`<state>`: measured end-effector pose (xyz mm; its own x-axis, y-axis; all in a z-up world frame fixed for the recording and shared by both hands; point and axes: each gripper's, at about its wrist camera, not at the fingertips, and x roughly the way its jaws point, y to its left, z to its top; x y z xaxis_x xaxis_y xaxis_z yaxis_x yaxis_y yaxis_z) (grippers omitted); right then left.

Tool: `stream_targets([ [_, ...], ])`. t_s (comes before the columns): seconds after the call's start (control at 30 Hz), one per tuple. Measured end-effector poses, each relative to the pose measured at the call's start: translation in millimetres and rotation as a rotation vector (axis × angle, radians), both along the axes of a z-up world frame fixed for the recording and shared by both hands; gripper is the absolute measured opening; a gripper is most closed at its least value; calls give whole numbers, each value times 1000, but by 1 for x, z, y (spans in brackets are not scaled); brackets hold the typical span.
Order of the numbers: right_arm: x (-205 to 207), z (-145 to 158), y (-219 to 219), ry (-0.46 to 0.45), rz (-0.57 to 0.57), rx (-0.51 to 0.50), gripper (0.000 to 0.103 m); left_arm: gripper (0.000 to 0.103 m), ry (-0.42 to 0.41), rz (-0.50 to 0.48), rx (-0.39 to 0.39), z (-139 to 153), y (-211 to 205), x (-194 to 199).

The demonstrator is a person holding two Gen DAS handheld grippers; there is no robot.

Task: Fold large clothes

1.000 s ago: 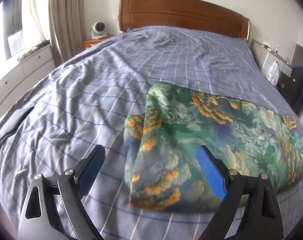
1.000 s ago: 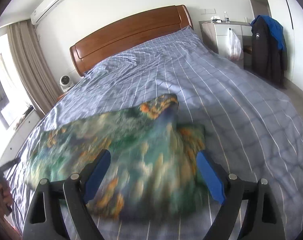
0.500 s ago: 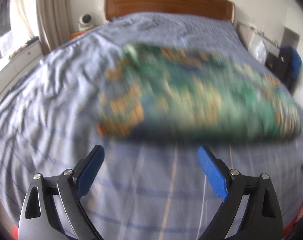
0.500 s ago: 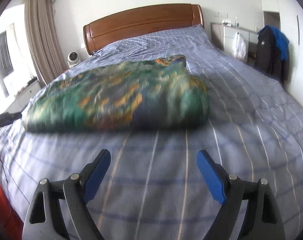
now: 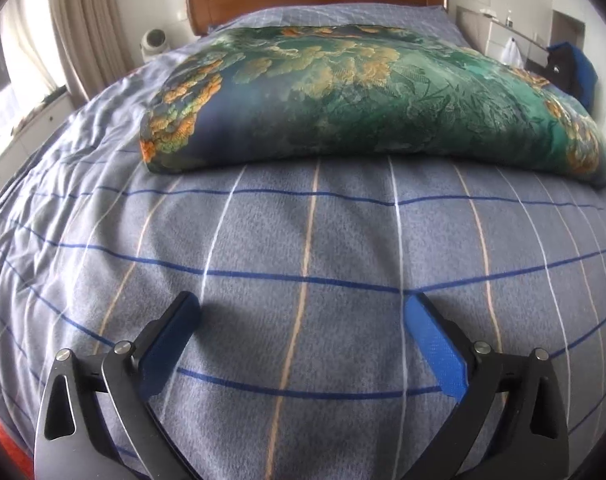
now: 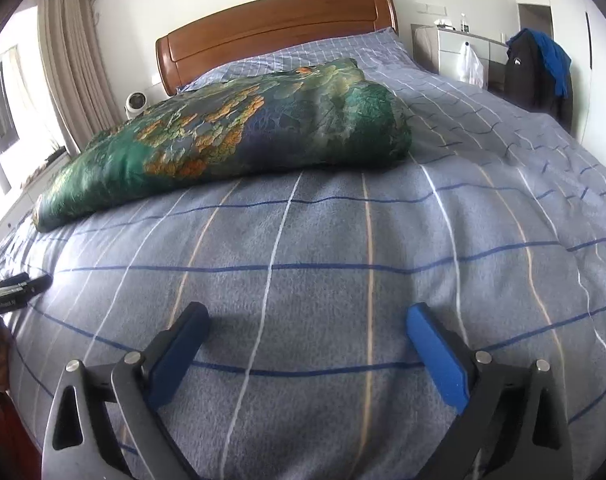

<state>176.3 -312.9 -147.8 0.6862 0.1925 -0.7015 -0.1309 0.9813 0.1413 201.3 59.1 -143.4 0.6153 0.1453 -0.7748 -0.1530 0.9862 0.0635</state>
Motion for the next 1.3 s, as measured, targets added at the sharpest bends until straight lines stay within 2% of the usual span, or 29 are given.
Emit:
stream_targets([
  [0.1,0,3,-5,11,0,28,98,101,-1,-10,-7,14,-3,2],
  [0.23,-3,15,-20,0,-38,144,98,101,-93,-41,-65,62,-6,22],
  [0.33,0,24,-31,-19,-58,217,98,102,-131,-79,-107,96,-15,65],
  [0.4,5,21,-33,-17,-64,218,98,102,-142,-111,-91,111,-27,102],
  [0.47,6,14,-32,8,-65,217,98,102,-123,-152,-68,114,-43,135],
  [0.57,5,14,-28,17,-44,217,98,101,11,-201,-24,86,-69,179],
  [0.63,6,20,-29,10,-31,238,98,101,74,-217,10,65,-78,185],
  [0.67,6,23,-31,6,-33,259,98,101,79,-233,27,58,-82,179],
  [0.73,16,34,-41,-4,-49,313,98,101,58,-275,82,56,-93,163],
  [0.8,34,42,-55,-8,-76,388,98,101,34,-311,103,66,-99,151],
  [0.87,58,43,-68,13,-112,472,98,101,3,-338,84,81,-103,144],
  [1.0,123,18,-91,119,-240,695,98,101,-31,-400,-13,110,-111,148],
  [1.07,153,2,-90,170,-255,804,89,101,-2,-429,-129,121,-110,159],
  [1.1,162,-5,-88,197,-275,838,74,101,13,-439,-175,125,-110,162],
  [1.13,165,-3,-86,200,-326,810,59,101,32,-459,-246,131,-111,169],
  [1.17,162,7,-79,172,-333,766,49,101,46,-482,-304,137,-111,173],
  [1.2,157,21,-70,128,-314,715,36,101,62,-513,-355,146,-114,177],
  [1.3,130,84,-25,-61,-176,467,30,101,96,-621,-421,171,-139,188],
])
